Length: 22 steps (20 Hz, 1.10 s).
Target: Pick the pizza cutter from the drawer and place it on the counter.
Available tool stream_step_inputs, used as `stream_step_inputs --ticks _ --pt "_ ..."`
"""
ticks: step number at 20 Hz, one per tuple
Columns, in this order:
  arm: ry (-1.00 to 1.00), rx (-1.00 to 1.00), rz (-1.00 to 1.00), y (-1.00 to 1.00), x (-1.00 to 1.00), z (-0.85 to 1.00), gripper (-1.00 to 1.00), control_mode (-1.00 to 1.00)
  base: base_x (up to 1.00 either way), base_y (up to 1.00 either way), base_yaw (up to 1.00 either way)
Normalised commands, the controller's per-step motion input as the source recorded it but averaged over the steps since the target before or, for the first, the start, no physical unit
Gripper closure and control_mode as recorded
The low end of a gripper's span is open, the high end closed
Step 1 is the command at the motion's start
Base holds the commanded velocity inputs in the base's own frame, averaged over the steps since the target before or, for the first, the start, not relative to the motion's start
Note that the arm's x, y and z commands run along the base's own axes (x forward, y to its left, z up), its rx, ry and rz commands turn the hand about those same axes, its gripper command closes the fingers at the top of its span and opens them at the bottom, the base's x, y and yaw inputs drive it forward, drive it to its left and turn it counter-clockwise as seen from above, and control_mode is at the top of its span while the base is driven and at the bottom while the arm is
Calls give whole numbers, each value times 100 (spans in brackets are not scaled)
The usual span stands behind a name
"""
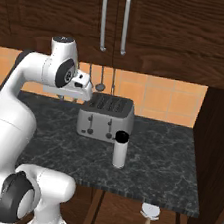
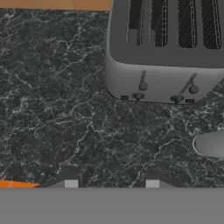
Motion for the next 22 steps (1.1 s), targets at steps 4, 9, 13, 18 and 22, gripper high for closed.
stream_step_inputs --ticks 4,9,13,18,22 --pt "-4 0 0 -17 -9 -1 -100 -100 0 0 0" --pt "-3 0 -1 -71 -34 -2 -100 -100 0 0 0" --pt "-4 1 -1 -87 -58 -29 -100 -100 0 0 0" --pt "-1 0 -3 -74 -50 -44 -100 -100 0 0 0" --pt "0 0 -2 -88 -34 -47 -100 -100 0 0 0"
